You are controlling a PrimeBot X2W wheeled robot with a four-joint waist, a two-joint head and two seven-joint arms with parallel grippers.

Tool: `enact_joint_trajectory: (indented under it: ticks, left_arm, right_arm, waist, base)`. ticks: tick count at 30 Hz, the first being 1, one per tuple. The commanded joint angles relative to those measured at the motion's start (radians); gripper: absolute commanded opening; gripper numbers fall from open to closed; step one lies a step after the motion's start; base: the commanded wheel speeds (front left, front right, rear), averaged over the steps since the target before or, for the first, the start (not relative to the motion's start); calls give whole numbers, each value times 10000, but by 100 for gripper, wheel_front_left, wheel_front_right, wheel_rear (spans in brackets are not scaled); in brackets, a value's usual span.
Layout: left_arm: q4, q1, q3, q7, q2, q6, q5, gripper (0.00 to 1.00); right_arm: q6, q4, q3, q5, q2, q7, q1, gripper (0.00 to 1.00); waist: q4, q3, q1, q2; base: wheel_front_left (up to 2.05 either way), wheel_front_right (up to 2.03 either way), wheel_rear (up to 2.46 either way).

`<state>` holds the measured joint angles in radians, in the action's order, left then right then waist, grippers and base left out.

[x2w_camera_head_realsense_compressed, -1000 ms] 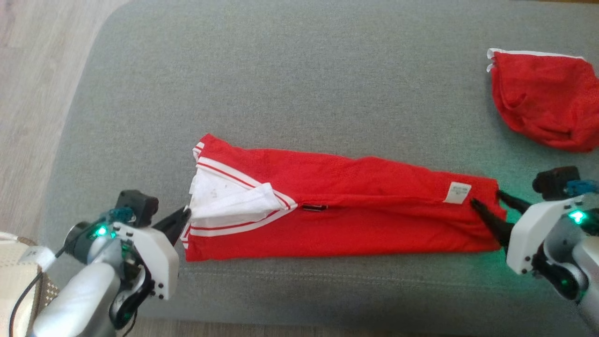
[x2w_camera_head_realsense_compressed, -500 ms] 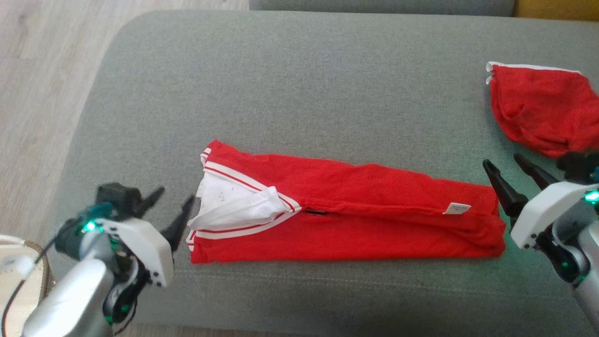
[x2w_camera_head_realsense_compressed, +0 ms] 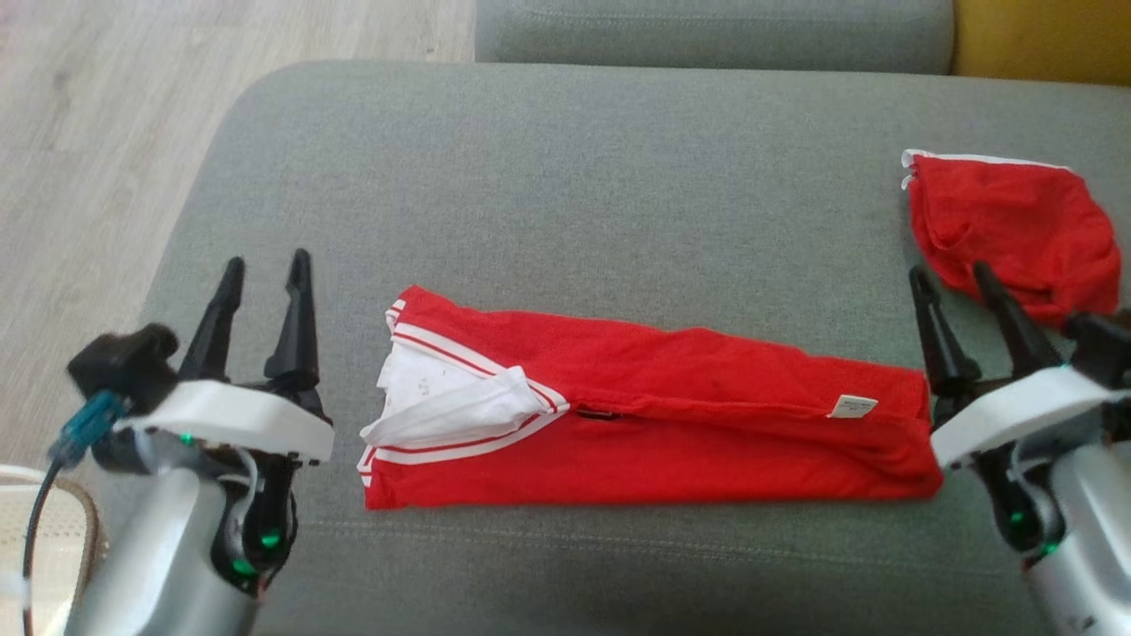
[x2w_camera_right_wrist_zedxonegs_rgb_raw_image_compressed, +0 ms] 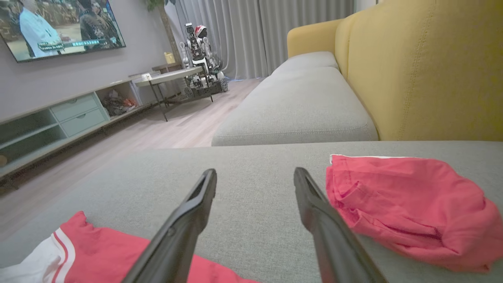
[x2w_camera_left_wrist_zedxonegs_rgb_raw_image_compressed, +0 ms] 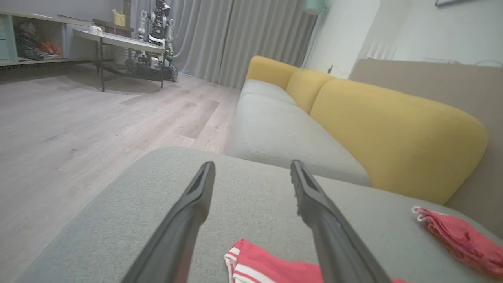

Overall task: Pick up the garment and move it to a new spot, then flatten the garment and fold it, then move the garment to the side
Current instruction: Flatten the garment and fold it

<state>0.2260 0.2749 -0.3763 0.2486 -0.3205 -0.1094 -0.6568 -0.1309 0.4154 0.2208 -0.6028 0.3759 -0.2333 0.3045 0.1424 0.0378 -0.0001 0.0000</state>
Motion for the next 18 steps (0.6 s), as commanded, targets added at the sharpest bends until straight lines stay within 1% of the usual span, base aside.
enact_joint_trajectory:
  ticks: [1, 4, 5, 8, 12, 15, 18]
  left_arm:
    - [-690, 116, 903, 121, 107, -175, 261, 100]
    - [-1257, -339, 1524, 127, 686, -135, 1028, 100]
    - [-1257, -339, 1524, 127, 686, -135, 1028, 100]
    - [-1590, -808, 2159, 128, 1367, -29, 1792, 100]
    - [-1855, -1351, 2806, 130, 2093, 307, 2832, 100]
    - [-1904, -1606, 3182, 130, 2426, 582, 3325, 100]
    - [-1854, -1692, 3383, 130, 2582, 843, 3721, 100]
  right_arm:
    - [2, -539, -192, 323, -181, -173, -222, 100]
    - [2, -841, -492, 756, -604, -226, -614, 100]
    - [2, -841, -492, 756, -604, -226, -614, 100]
    - [2, -1008, -817, 1030, -1024, -253, -989, 100]
    - [2, -1154, -1002, 1366, -1418, -269, -1343, 100]
    - [2, -1197, -1044, 1538, -1576, -274, -1437, 100]
    - [2, -1183, -1072, 1621, -1680, -277, -1417, 100]
  waist:
    - [5, -78, 1, 0]
    - [14, -107, 1, 0]
    - [14, -107, 1, 0]
    - [6, -132, 1, 0]
    - [-35, -88, 1, 0]
    - [-69, -37, 1, 0]
    - [-101, -3, 1, 0]
  base:
    - [0, 0, 0]
    - [0, 0, 0]
    - [0, 0, 0]
    - [0, 0, 0]
    - [0, 0, 0]
    - [0, 0, 0]
    - [0, 0, 0]
